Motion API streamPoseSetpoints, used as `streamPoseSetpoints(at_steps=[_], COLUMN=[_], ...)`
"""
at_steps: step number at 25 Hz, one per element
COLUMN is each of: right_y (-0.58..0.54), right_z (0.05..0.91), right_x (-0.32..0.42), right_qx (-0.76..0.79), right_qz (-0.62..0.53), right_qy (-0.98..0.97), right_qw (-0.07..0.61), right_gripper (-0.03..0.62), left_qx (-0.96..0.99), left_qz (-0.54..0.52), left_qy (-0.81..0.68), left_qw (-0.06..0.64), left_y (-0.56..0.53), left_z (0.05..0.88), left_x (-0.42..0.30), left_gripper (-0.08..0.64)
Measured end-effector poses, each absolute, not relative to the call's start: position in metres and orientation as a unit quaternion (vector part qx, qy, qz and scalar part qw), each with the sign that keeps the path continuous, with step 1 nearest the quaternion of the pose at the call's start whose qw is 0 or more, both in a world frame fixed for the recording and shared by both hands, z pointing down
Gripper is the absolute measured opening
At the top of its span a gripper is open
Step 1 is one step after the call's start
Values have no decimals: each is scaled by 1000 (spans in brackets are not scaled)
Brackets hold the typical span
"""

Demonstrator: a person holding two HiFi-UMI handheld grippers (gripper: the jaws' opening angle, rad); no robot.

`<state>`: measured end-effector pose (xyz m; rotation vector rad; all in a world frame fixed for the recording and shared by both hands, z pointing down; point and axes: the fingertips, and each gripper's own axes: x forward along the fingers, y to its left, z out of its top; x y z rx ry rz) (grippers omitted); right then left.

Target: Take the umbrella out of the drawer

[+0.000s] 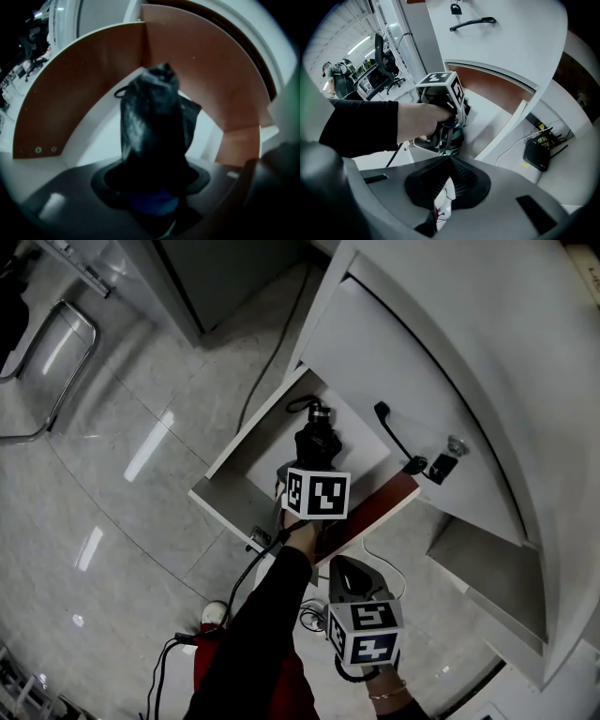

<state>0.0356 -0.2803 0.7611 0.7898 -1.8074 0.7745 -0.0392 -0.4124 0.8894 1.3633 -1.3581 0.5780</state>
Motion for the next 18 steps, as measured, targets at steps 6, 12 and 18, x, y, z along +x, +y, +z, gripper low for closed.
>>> streamPoseSetpoints(at_steps=[6, 12, 18], right_y=[-276, -273, -266], right_z=[751, 733, 714], right_x=[43, 42, 36], right_qx=[334, 346, 349], right_qz=[312, 308, 304], right_qy=[-743, -747, -753], right_qw=[489, 476, 468], right_gripper=[-2, -2, -2], left_qx=[578, 577, 579], left_qz=[183, 157, 159], left_qy=[-575, -584, -588], left_qw=[550, 549, 542], left_y=[-406, -392, -377], left_z=[869, 841, 808], left_x=[-47, -49, -52], left_gripper=[247, 247, 247])
